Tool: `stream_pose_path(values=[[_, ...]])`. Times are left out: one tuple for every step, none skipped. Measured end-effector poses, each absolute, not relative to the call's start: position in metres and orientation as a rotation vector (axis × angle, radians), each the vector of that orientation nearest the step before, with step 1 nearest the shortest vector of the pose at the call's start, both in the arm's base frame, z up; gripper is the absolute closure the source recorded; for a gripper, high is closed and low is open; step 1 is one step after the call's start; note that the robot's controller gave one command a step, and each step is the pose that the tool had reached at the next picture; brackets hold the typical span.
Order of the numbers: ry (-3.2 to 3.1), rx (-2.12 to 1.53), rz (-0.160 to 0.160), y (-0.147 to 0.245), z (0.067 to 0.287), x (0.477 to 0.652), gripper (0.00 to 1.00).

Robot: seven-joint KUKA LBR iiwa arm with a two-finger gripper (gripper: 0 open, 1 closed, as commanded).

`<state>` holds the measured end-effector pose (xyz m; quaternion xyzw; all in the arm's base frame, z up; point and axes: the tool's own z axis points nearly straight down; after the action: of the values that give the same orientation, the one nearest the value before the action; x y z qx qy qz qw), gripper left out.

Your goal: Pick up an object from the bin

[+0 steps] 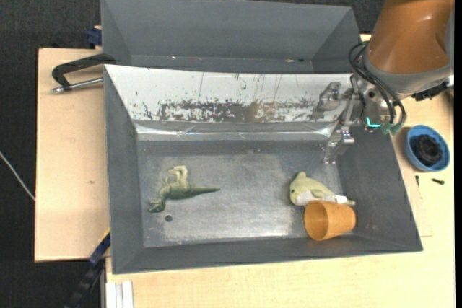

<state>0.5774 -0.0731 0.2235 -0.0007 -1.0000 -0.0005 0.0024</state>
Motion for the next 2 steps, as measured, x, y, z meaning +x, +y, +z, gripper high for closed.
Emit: stream_pose_path(values=[[-3.133,0.272,-0.002,-0.083,0.0704,0.5175,0.0],[-3.136,0.273,0.0,-0.0833,0.0728,0.5182,1.0]])
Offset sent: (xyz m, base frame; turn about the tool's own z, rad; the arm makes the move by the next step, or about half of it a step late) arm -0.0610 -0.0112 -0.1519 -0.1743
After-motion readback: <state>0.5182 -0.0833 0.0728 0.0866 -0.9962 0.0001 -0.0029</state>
